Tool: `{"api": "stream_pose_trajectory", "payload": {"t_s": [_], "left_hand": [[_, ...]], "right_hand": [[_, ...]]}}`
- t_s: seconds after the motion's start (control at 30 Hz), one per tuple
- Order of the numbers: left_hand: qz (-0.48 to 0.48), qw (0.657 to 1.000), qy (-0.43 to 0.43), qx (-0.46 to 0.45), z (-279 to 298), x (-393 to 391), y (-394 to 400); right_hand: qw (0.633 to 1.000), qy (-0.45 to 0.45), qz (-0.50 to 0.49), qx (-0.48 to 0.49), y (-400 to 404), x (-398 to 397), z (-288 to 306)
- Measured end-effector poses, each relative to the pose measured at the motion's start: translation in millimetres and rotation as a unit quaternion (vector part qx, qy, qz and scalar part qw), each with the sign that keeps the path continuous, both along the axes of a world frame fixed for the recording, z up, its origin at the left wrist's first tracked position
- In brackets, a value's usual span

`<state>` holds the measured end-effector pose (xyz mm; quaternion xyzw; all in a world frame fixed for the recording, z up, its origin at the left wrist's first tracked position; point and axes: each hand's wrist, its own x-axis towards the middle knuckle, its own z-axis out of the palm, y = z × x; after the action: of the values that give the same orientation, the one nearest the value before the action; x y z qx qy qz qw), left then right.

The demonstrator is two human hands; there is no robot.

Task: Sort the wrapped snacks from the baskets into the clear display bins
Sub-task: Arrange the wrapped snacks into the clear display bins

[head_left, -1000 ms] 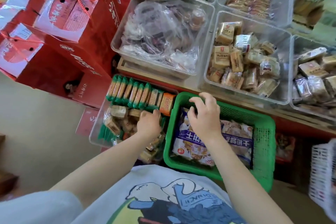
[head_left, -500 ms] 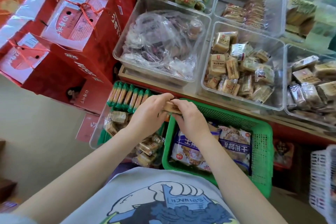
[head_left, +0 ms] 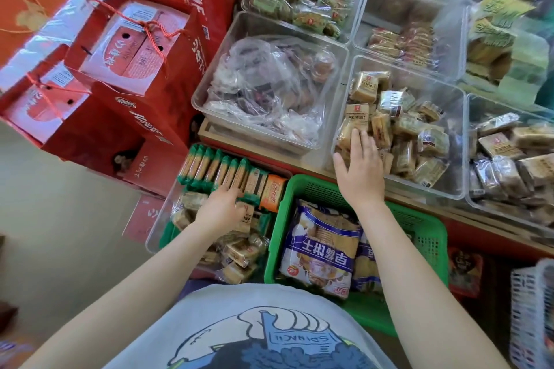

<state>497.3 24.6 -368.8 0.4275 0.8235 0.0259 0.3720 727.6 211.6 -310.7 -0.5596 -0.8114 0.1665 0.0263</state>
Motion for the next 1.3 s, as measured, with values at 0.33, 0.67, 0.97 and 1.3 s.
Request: {"api": "stream_pose_trajectory", "payload": {"t_s": [0.33, 0.67, 0.97, 1.3], "left_hand": [[0.054, 0.993, -0.039, -0.097, -25.8, 16.8, -9.9], [0.172, 0.983, -0.032, -0.055, -19.1, 37.6, 2.9], [-0.024, 0.946, -0.119, 0.300, 104.1, 38.6, 40.7], [-0.173, 0.959, 0.028, 0.223, 97.4, 87.8, 120.6]], "right_hand": [[0.993, -0.098, 0.038, 0.052, -17.9, 21.0, -7.1], [0.993, -0.041, 0.024, 0.108, -29.6, -14.4, 13.5], [0.964, 0.145, 0.211, -0.074, -82.5, -31.4, 30.4], [0.977, 0.150, -0.040, 0.145, 18.0, 47.9, 69.4]]}}
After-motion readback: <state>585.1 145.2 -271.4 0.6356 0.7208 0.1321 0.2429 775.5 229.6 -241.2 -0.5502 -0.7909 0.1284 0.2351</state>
